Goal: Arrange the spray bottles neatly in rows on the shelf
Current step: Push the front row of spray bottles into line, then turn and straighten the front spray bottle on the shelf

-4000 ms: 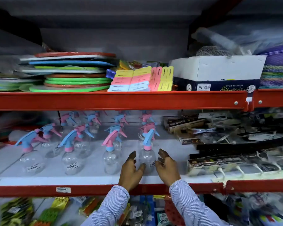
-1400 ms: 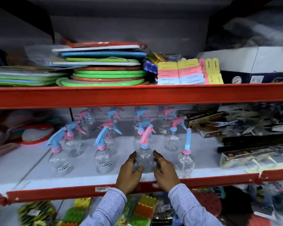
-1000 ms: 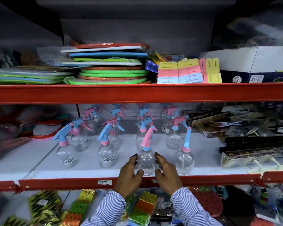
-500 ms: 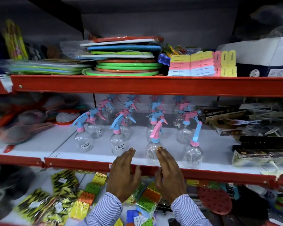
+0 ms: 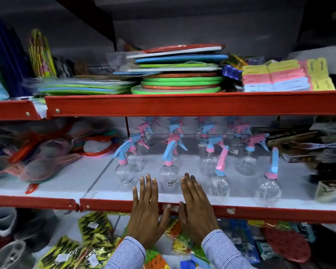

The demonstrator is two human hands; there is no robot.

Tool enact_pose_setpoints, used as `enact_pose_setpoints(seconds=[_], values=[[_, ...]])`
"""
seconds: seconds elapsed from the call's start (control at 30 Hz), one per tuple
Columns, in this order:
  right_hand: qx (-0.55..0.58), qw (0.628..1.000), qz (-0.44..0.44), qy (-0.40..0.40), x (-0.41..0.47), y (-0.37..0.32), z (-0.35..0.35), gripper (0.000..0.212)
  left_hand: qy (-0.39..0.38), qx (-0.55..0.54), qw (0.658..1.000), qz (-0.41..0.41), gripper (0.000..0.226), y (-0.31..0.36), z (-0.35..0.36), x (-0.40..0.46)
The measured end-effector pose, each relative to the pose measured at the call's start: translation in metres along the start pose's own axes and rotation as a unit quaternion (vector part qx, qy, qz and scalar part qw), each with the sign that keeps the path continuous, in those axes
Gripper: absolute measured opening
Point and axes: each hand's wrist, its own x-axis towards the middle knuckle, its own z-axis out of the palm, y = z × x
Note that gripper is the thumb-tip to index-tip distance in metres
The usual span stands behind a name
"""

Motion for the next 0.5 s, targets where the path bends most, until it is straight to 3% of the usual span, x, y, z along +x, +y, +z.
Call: enact_pose_setpoints(seconds=[0.13,0.33,0.5], values=[[0.074,0.991,0.11,-0.014,0.022,-0.014,0.016,0.066,-0.041,-0.103,0.993,0.045,0.078,-0.031,0.007,0.02],[0.19,0.956,0.221,-0.022,0.051,-0.023,0.008,0.064,-0.099,-0.283,0.954,0.013,0.077,-0.038,0.002,0.053],[0.227,0.949,0.214,-0.053,0.059,-0.023,0.003,0.06,-0.121,-0.377,0.917,-0.044,0.068,-0.029,-0.007,0.072]])
